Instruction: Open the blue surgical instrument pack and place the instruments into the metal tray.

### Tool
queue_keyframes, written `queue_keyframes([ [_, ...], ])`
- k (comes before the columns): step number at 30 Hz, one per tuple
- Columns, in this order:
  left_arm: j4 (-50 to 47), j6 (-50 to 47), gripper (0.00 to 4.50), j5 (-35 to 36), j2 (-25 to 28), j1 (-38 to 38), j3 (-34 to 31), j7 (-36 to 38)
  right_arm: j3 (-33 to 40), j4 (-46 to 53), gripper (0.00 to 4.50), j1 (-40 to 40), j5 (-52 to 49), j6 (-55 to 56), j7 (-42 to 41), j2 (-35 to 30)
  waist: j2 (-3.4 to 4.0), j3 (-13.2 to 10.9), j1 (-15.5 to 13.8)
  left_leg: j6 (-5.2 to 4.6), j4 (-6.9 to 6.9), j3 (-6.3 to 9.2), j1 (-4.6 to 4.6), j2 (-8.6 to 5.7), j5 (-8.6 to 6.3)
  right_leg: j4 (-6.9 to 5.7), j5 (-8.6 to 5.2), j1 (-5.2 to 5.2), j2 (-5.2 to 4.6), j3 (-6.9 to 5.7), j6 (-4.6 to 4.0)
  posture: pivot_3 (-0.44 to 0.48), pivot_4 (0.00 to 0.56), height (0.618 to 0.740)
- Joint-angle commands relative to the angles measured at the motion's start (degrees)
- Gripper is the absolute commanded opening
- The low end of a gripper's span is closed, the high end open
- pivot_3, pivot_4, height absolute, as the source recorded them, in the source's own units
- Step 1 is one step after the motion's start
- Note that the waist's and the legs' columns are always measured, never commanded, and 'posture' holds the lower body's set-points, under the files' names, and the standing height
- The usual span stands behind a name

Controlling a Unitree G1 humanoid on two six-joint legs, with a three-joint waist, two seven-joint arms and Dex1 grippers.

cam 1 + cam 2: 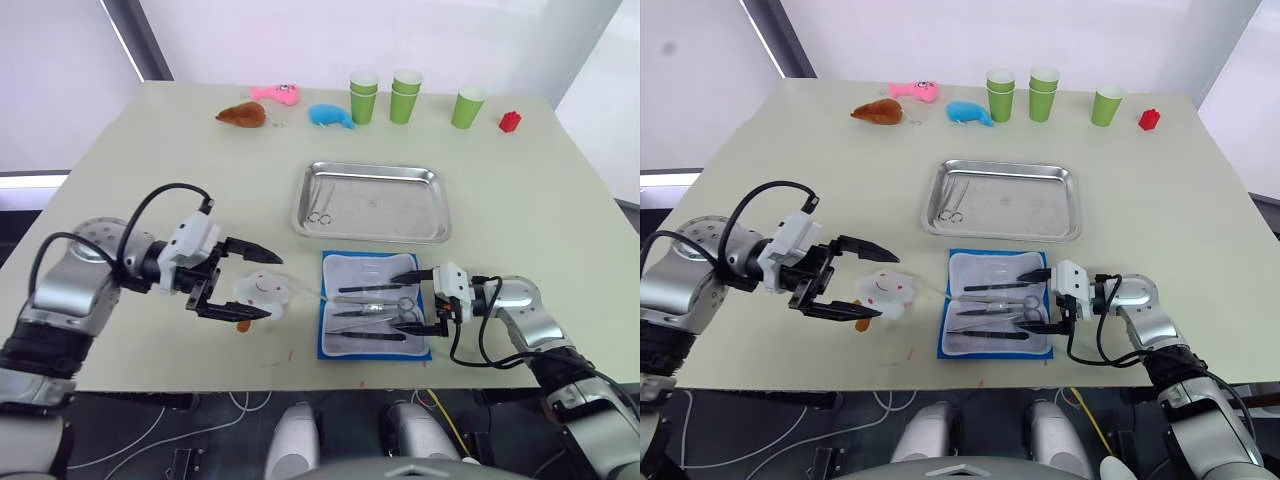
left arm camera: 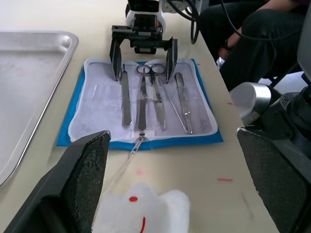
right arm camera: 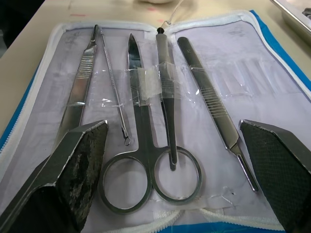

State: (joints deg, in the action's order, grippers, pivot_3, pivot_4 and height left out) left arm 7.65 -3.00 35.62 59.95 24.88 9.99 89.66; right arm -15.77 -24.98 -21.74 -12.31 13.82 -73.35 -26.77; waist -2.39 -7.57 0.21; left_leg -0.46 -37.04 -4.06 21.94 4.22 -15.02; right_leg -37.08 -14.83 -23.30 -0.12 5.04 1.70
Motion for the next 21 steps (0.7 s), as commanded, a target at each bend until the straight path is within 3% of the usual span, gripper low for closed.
queue_keyframes([
  [1, 4.1, 2.6, 4.41, -5.3, -4.8, 5.2, 1.5, 2.8, -4.2, -5.0, 4.5, 3.0, 7.3, -2.5, 0.0, -2.4, 0.05, 0.0, -0.5, 0.0, -0.08, 0.03, -0.05, -0.02, 0.0, -0.02, 0.0, 0.1, 0.0, -0.03, 0.0, 0.0, 0.15, 0.739],
  [6, 8.6, 5.2, 4.41, -14.2, -11.5, 9.5, 4.8, 0.8, -4.5, -5.1, 4.5, 3.3, 7.7, -2.8, 1.0, -2.1, -0.1, 0.1, -0.6, -0.01, -0.34, 0.02, -0.09, -0.02, 0.0, -0.31, 0.0, 0.18, 0.04, 0.02, 0.0, 0.0, 0.15, 0.739],
  [13, 13.9, 6.0, 4.41, -19.3, -19.4, 14.1, 5.4, -1.1, -4.6, -4.5, 4.5, 3.7, 7.8, -3.4, 2.7, -1.6, -0.29, 0.2, -0.7, -0.01, -0.39, 0.05, -0.22, 0.0, 0.0, -0.67, 0.0, 0.17, 0.09, 0.04, -0.01, 0.0, 0.15, 0.739],
  [16, 17.6, 6.4, 3.67, -21.8, -22.3, 16.0, 5.9, -2.7, -4.8, -4.7, 4.5, 3.6, 7.9, -3.4, 2.8, -1.7, -0.3, 0.2, -0.7, -0.02, -0.43, 0.07, -0.23, -0.01, 0.01, -0.74, 0.0, 0.17, 0.1, 0.04, -0.01, 0.0, 0.15, 0.739],
  [18, 20.1, 8.2, 2.81, -24.0, -23.7, 17.0, 6.2, -3.4, -4.8, -4.7, 4.5, 3.6, 8.0, -3.3, 2.9, -1.9, -0.28, 0.3, -0.5, -0.02, -0.46, 0.06, -0.24, -0.01, 0.01, -0.77, 0.0, 0.17, 0.12, 0.06, -0.01, 0.0, 0.15, 0.739],
  [21, 22.7, 8.9, 2.81, -25.5, -26.3, 18.0, 6.3, -4.2, -4.7, -4.3, 4.5, 3.8, 7.9, -3.5, 3.0, -2.1, -0.27, 0.3, -0.3, -0.02, -0.46, 0.06, -0.22, -0.01, 0.01, -0.76, 0.0, 0.17, 0.12, 0.06, 0.0, 0.0, 0.15, 0.739],
])
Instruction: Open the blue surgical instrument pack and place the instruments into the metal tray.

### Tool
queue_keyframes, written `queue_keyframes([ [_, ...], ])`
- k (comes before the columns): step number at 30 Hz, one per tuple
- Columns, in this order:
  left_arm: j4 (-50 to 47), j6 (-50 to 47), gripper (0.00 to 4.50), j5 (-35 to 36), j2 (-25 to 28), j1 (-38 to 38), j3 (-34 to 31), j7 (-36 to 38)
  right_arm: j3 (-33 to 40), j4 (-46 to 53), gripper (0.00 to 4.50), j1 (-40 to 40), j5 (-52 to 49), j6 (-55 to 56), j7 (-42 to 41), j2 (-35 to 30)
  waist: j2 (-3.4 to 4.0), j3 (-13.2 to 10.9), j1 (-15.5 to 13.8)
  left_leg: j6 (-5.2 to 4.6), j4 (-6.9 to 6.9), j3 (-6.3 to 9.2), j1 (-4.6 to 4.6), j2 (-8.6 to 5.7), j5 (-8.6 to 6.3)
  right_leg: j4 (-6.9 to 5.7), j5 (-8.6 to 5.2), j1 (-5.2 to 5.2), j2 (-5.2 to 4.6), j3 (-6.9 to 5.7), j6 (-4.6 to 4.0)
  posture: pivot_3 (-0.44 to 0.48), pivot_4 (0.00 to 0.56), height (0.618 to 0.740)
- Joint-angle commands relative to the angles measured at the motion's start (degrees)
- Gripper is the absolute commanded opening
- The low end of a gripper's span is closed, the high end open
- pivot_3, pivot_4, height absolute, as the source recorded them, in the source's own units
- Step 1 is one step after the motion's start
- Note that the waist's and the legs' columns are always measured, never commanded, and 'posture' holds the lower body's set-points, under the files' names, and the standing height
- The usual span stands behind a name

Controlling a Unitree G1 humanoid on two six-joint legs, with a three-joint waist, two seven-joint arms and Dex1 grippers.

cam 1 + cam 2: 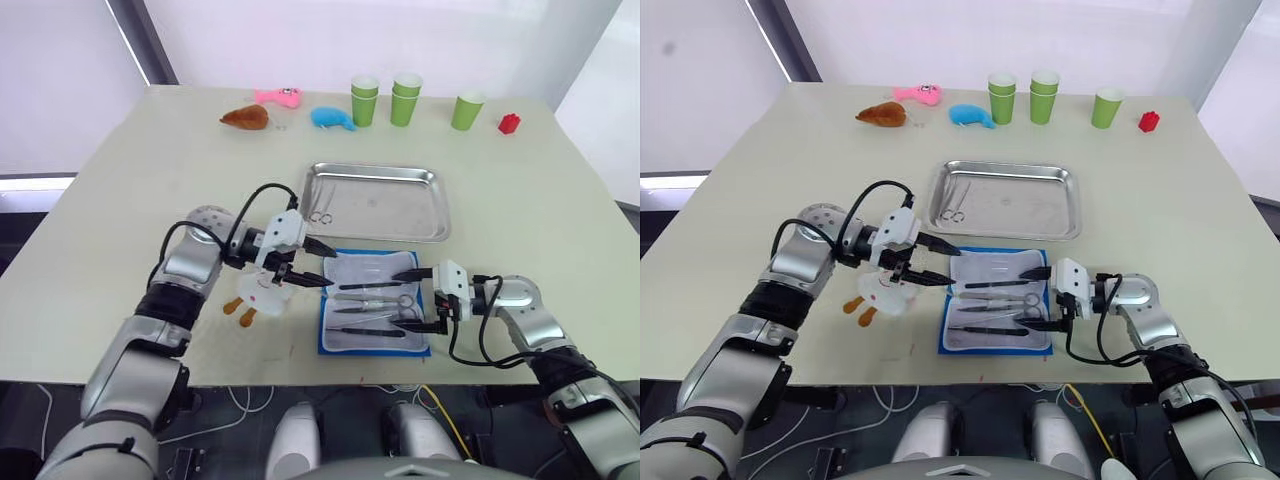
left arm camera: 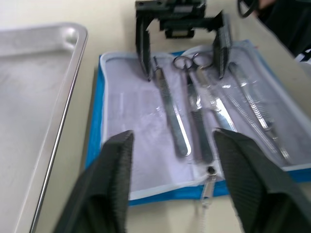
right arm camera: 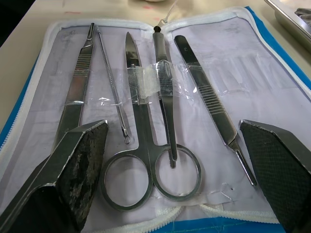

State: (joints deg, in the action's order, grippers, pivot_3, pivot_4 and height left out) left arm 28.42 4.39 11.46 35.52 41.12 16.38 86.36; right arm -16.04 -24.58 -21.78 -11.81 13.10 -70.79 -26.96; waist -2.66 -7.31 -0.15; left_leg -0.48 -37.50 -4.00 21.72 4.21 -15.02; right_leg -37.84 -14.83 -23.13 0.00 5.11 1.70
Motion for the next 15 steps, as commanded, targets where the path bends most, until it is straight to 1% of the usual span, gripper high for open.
queue_keyframes([
  [1, 2.5, 1.8, 2.81, -1.9, -2.9, 1.8, 0.1, -1.3, -4.5, -4.5, 4.5, 4.1, 7.4, -2.8, 0.6, -2.0, 0.0, 0.0, 0.0, 0.0, 0.0, 0.01, 0.01, 0.0, 0.0, 0.0, 0.0, 0.0, 0.0, -0.01, 0.0, 0.0, 0.15, 0.739],
  [8, 6.0, 3.8, 2.81, -5.4, -7.1, 1.3, 0.4, -3.3, -4.4, -4.2, 4.5, 4.3, 7.3, -2.8, 1.3, -2.0, -0.01, 0.0, 0.3, 0.0, -0.01, 0.02, 0.01, -0.01, 0.0, -0.01, 0.01, 0.01, 0.0, 0.0, 0.0, 0.0, 0.15, 0.739],
  [15, 10.1, 7.4, 2.81, -8.1, -7.9, 1.9, 0.4, -4.1, -4.6, -4.4, 4.5, 4.1, 7.1, -2.8, 1.7, -2.0, -0.01, 0.0, 0.7, 0.0, -0.01, 0.04, 0.02, -0.01, 0.0, -0.01, 0.01, 0.02, 0.0, -0.01, 0.01, 0.0, 0.15, 0.739],
])
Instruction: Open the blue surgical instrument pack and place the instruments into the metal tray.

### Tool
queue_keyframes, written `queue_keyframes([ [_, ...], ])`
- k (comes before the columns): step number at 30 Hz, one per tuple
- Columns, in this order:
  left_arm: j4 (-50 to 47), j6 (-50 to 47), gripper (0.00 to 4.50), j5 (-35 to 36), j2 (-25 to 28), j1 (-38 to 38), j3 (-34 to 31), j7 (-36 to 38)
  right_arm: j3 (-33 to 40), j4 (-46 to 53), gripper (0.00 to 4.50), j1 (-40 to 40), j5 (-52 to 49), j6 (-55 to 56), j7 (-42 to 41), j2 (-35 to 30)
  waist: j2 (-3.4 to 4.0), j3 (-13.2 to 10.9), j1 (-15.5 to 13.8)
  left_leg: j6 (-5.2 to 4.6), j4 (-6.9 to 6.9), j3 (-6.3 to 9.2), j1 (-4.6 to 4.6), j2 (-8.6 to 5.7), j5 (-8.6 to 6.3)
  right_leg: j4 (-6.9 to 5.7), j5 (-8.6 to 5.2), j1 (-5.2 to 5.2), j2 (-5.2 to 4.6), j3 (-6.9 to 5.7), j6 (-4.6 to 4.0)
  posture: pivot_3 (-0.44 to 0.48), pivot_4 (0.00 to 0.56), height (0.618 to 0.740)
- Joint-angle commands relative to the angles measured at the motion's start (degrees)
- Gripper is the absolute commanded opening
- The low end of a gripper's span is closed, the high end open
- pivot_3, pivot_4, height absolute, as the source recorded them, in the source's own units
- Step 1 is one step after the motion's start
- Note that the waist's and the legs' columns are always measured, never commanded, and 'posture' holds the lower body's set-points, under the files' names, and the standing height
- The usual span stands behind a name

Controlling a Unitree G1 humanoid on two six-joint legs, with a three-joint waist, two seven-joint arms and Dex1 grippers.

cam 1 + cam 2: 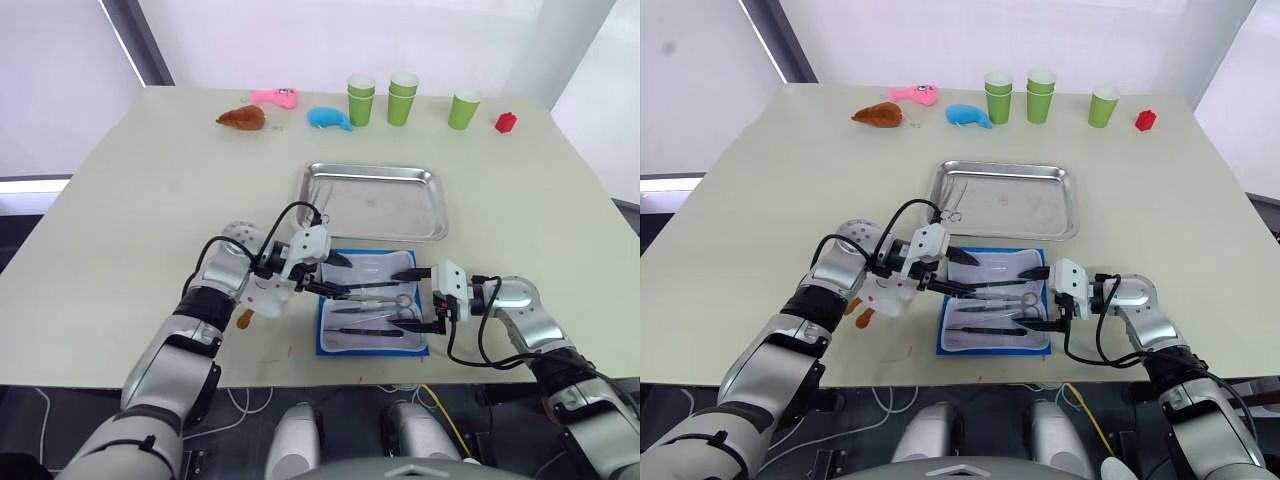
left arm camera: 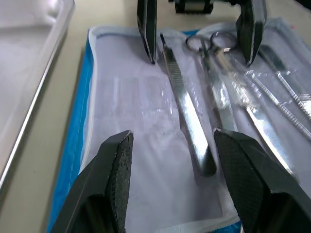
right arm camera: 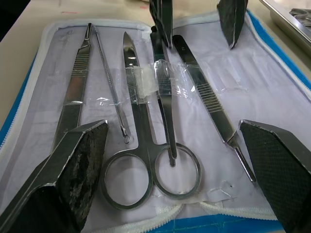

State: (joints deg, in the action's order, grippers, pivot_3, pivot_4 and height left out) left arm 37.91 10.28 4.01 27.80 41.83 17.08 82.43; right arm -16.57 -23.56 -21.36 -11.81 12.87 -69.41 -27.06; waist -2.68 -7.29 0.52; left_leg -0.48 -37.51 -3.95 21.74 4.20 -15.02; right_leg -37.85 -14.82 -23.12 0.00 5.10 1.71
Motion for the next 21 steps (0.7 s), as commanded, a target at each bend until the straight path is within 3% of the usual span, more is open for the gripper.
queue_keyframes([
  [1, 0.9, 1.7, 2.81, -0.7, -0.3, 1.1, -0.4, -0.1, -4.1, -5.5, 4.5, 3.7, 7.1, -2.5, 0.3, -1.8, 0.0, 0.0, 0.0, 0.0, 0.0, 0.0, 0.0, 0.0, 0.0, 0.0, 0.0, 0.0, 0.0, 0.0, 0.0, 0.0, 0.15, 0.739],
  [8, 1.7, 2.4, 2.81, -1.2, -1.0, 0.4, -0.2, 0.0, -4.0, -5.4, 4.5, 3.9, 6.8, -2.6, 0.4, -1.7, 0.01, 0.0, 0.1, 0.0, 0.0, 0.01, -0.02, 0.0, 0.0, -0.01, 0.0, 0.02, 0.0, 0.0, 0.0, 0.0, 0.15, 0.739],
  [14, 1.4, 2.4, 0.12, -1.3, -1.2, 0.0, -0.4, 0.0, -3.9, -5.1, 4.5, 3.9, 6.6, -2.8, 0.4, -1.7, 0.03, 0.0, 0.1, 0.0, 0.0, 0.01, -0.02, 0.0, 0.0, -0.01, 0.0, 0.02, 0.0, -0.01, 0.0, 0.0, 0.15, 0.739],
  [21, -2.1, -0.7, 0.01, -1.0, -0.2, 0.8, -0.8, 0.0, -4.0, -5.1, 4.5, 4.0, 6.5, -2.9, 0.3, -1.6, 0.03, 0.0, 0.1, 0.0, 0.0, 0.02, -0.05, 0.0, 0.0, -0.03, 0.0, 0.05, 0.0, -0.01, 0.0, 0.0, 0.15, 0.739],
])
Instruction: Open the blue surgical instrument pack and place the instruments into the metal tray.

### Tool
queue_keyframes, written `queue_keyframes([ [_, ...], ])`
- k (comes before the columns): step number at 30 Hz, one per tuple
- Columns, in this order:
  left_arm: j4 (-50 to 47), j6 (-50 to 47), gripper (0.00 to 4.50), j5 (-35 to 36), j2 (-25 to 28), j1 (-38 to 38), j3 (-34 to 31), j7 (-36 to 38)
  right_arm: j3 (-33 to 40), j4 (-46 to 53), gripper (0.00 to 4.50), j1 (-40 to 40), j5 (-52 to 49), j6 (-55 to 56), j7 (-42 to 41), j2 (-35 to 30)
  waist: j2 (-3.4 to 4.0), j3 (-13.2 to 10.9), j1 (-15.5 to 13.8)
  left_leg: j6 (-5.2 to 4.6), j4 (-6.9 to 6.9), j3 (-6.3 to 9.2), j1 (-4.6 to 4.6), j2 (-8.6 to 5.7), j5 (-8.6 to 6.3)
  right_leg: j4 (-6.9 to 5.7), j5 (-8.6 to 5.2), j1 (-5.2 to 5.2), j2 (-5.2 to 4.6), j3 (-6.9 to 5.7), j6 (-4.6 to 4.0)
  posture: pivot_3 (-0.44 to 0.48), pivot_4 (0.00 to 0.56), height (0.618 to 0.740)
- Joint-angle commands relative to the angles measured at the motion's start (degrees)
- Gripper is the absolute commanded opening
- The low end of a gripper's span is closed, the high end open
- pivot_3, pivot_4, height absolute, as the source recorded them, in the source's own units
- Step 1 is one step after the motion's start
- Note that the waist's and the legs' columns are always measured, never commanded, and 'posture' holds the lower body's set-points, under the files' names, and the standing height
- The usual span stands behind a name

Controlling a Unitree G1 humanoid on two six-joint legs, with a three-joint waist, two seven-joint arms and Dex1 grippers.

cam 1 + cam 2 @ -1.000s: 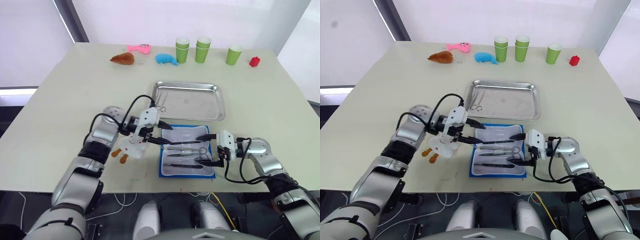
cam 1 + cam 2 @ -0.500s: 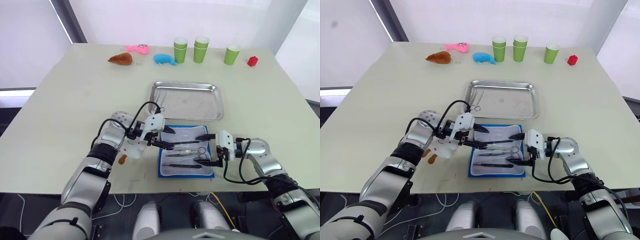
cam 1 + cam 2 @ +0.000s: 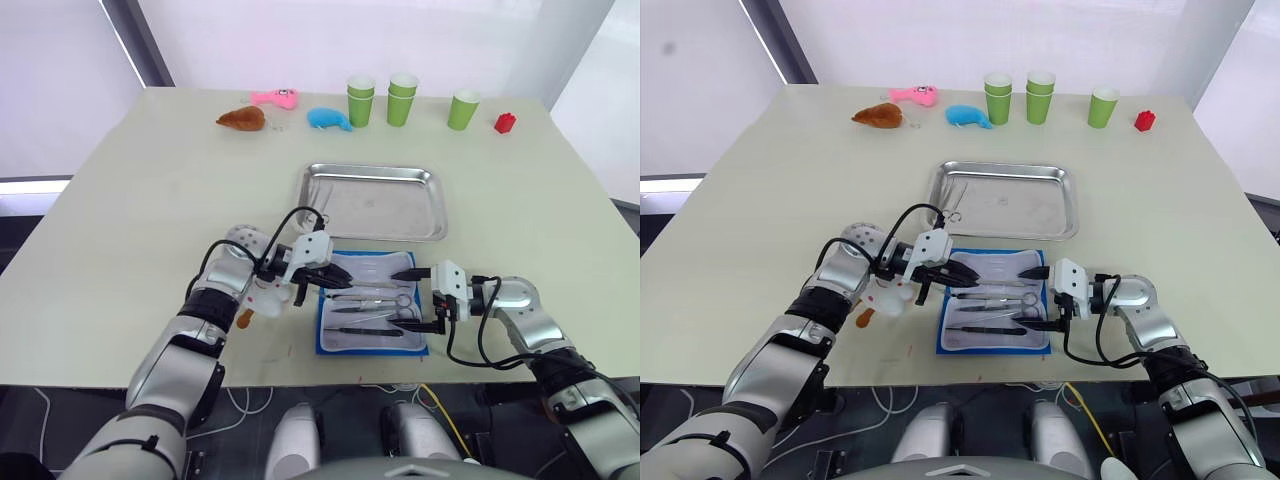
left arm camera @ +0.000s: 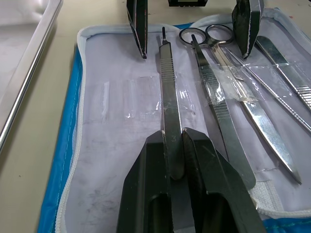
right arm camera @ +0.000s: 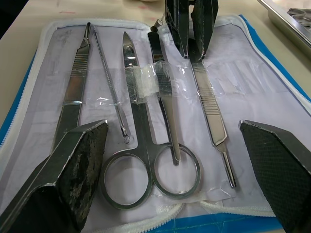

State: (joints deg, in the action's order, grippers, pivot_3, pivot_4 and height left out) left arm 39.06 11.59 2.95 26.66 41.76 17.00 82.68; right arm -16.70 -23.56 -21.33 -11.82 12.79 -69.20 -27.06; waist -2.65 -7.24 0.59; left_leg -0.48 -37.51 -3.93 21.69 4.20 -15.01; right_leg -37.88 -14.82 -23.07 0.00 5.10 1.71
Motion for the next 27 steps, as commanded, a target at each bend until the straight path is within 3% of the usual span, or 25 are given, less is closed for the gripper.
queue_keyframes([
  [1, -4.4, -2.7, 0.01, 0.0, 1.5, 0.9, -0.8, 0.0, -3.9, -5.1, 4.5, 3.9, 6.5, -2.8, 0.1, -1.6, 0.0, 0.0, 0.0, 0.0, 0.0, 0.0, 0.0, 0.0, 0.0, 0.0, 0.0, 0.0, 0.0, 0.0, 0.0, 0.0, 0.15, 0.739],
  [13, -15.4, -11.9, 0.01, 1.5, 7.2, 0.7, -0.7, 5.3, -4.4, -6.3, 4.5, 3.4, 6.8, -2.6, 0.2, -0.5, 0.03, 0.0, 0.2, 0.0, 0.0, 0.02, 0.0, 0.01, 0.0, -0.01, 0.0, -0.01, 0.02, -0.02, 0.0, 0.0, 0.15, 0.739],
  [27, -19.7, -15.5, 0.01, 1.1, 14.6, 2.8, -0.6, 9.6, -4.3, -6.2, 4.5, 3.6, 6.8, -2.5, 0.3, -0.5, 0.07, 0.0, 0.3, 0.0, 0.01, 0.06, 0.01, 0.03, 0.0, -0.02, -0.01, -0.02, 0.06, -0.05, -0.01, 0.0, 0.15, 0.739],
])
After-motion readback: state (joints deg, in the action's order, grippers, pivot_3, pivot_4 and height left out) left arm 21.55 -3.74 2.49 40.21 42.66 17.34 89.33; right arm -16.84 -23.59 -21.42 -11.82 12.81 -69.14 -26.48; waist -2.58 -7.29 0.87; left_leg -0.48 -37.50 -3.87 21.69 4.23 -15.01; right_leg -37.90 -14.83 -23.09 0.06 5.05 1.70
